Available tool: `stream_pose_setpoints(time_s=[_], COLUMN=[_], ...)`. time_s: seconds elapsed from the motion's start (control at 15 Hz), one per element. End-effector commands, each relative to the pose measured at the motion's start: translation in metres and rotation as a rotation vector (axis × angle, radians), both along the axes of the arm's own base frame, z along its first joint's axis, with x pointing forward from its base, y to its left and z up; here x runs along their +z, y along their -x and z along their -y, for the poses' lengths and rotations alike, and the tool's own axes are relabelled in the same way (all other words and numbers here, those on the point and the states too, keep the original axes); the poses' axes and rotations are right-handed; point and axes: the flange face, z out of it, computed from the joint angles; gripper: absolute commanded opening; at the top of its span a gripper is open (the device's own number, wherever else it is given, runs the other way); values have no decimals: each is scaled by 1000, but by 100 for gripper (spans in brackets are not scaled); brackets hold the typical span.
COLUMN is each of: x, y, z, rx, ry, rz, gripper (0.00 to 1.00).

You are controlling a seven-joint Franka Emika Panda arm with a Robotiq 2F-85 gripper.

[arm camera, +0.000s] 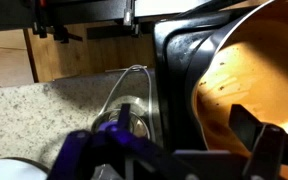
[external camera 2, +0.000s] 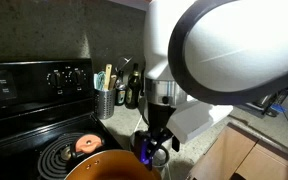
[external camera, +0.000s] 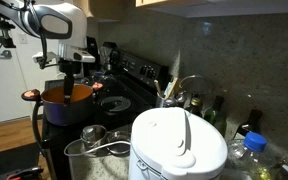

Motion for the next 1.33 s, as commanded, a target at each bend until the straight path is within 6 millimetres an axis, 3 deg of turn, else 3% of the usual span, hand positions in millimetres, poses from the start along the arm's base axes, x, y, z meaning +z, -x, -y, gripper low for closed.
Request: stream_pose_setpoints(time_s=[0.0,0.27,0.53,1.13,1.27], x=[1,1,9,66,78], y=[0,0,-7,-48,-58], z=[0,0,28,177,201], rx=[0,0,-24,-237,-294], ry=[0,0,12,79,84], rz=[-1,-1,4,117,153], gripper=[100,100,100,100,100])
